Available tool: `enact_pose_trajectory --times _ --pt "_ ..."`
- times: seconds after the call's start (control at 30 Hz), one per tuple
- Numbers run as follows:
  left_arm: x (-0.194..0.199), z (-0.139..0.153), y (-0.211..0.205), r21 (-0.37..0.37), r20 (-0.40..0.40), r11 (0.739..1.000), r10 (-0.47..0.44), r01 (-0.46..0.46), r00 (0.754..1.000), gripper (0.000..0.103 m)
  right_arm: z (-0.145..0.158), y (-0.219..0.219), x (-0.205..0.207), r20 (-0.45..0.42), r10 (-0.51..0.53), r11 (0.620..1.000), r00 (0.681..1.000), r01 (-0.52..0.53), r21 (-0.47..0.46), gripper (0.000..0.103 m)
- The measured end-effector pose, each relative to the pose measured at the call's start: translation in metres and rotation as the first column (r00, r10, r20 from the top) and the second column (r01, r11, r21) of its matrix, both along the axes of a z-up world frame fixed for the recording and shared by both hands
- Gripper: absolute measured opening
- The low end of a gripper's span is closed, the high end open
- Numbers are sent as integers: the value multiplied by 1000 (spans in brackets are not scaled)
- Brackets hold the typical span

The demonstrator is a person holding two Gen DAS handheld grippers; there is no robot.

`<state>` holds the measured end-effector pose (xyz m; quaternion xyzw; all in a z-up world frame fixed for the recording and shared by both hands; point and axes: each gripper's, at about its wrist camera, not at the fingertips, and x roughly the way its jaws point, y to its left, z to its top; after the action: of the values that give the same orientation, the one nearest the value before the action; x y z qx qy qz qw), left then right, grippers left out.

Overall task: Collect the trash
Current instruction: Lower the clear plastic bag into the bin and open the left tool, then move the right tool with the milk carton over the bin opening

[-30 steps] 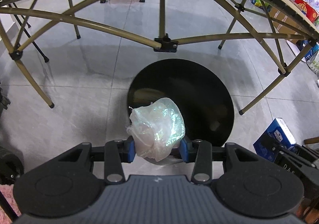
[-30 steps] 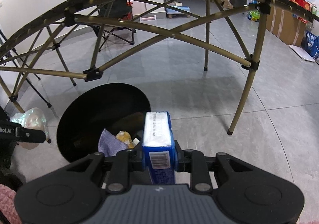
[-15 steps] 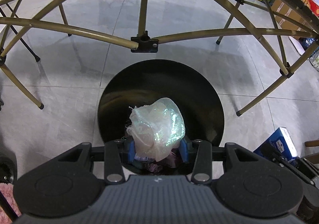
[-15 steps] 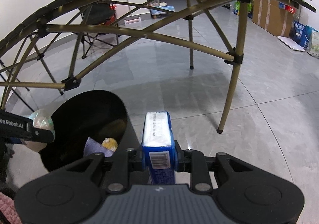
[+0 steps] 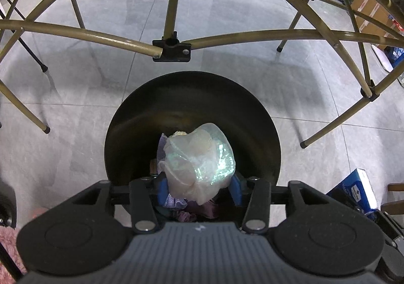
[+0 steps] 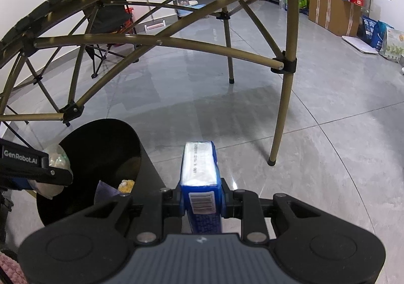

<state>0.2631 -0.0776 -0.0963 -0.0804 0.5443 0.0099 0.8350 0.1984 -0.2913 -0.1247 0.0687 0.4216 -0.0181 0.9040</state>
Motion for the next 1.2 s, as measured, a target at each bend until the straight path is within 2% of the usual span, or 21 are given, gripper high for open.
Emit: enact_pose_trajectory --times 0.03,0.17,0.23,0.27,0.3,0.73,1.2 --pt "0 1 -1 9 5 1000 -4 4 1000 54 0 -1 0 -1 -1 1000 1000 1 0 23" --pt "-2 2 -2 29 14 1000 -10 9 1000 82 0 -2 0 -1 -5 1000 1000 5 4 23" --pt "-2 3 -2 35 15 999 -13 12 1000 89 0 -3 -1 0 -5 1000 1000 5 4 23" --pt "-2 4 -2 35 12 999 -13 13 1000 99 0 -3 -1 0 -5 1000 1000 5 5 23" --pt "-2 4 -2 34 9 999 -14 13 1000 103 0 -3 -2 1 -4 1000 1000 4 5 23" --pt "-7 7 0 60 12 998 -35 34 999 103 2 1 -4 2 8 1000 1000 -8 2 23" --pt "-18 17 12 56 40 998 -44 42 998 103 14 19 -8 15 45 999 999 -45 -5 23"
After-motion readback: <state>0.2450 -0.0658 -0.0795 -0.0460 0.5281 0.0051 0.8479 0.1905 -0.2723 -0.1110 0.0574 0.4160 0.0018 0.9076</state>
